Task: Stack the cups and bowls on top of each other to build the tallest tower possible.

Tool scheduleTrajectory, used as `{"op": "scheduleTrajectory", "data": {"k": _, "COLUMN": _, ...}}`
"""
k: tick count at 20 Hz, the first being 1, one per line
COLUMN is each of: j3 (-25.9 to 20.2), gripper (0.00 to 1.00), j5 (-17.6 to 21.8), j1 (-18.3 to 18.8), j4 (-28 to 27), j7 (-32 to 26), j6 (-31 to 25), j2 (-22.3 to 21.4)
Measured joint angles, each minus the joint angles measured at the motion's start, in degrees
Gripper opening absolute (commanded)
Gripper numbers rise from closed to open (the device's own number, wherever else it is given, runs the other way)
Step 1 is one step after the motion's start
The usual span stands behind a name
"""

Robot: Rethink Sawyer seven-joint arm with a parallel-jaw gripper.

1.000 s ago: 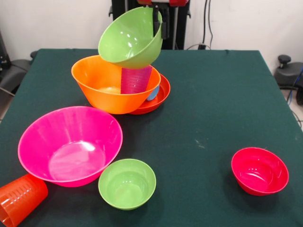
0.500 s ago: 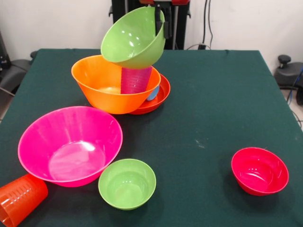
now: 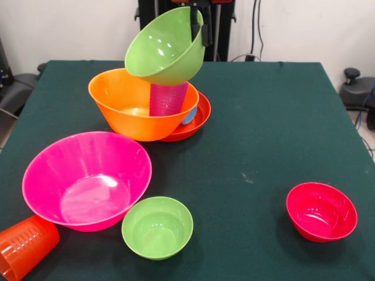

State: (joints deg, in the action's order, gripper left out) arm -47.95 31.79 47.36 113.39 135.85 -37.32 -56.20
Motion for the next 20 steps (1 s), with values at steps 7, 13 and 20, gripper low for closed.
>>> {"op": "scheduleTrajectory", "data": {"k": 7, "j3": -1.74, "gripper": 0.00, "j5": 0.06, "j1": 1.47, "j4": 0.00, "j7": -0.11, "j6": -0.01, "j2": 0.00}}
{"op": "scheduleTrajectory", "data": {"k": 13, "j3": -2.62, "gripper": 1.00, "j5": 0.28, "j1": 1.97, "j4": 0.00, "j7": -0.11, "j6": 0.00, "j2": -0.21}}
{"op": "scheduleTrajectory", "data": {"k": 20, "j3": -4.21, "gripper": 1.00, "j5": 0.40, "j1": 2.71, "j4": 0.01, "j7": -0.14, "j6": -0.01, "j2": -0.25}}
